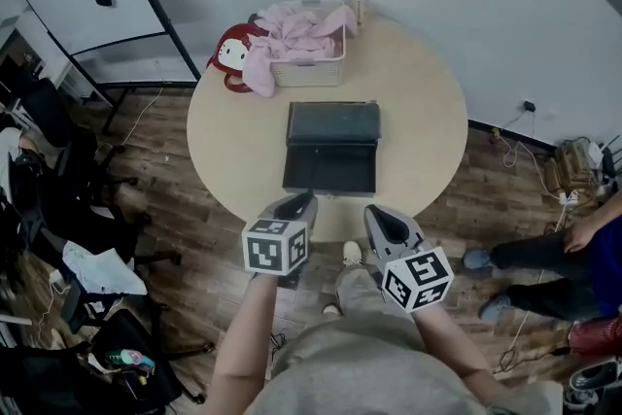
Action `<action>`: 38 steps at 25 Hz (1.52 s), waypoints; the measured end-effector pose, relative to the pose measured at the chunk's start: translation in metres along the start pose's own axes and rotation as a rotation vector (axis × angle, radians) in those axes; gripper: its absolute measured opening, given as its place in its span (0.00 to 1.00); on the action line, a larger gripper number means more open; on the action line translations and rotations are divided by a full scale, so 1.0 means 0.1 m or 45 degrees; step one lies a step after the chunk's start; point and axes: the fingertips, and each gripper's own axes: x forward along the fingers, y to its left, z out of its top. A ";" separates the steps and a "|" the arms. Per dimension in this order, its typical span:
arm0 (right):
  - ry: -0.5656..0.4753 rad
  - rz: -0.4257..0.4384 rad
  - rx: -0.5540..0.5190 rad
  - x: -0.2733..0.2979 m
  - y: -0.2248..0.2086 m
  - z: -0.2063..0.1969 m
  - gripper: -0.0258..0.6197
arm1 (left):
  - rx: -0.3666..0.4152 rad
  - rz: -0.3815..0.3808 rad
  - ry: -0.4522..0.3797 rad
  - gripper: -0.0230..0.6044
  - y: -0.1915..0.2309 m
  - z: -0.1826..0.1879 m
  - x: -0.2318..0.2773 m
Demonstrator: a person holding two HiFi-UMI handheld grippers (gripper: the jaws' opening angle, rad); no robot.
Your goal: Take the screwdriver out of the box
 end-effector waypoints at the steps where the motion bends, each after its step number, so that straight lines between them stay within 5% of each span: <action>1: 0.000 0.004 -0.003 -0.03 0.04 -0.01 0.04 | -0.034 0.001 -0.038 0.15 -0.02 -0.01 -0.09; 6: -0.007 0.020 -0.013 -0.19 0.23 -0.07 0.04 | -0.168 0.012 -0.197 0.15 -0.07 -0.07 -0.52; 17: -0.036 0.038 -0.018 -0.48 0.56 -0.21 0.04 | -0.280 0.054 -0.396 0.15 -0.13 -0.36 -1.29; 38: -0.016 0.008 -0.076 -0.54 0.64 -0.22 0.04 | -0.282 0.016 -0.433 0.14 -0.22 -0.42 -1.37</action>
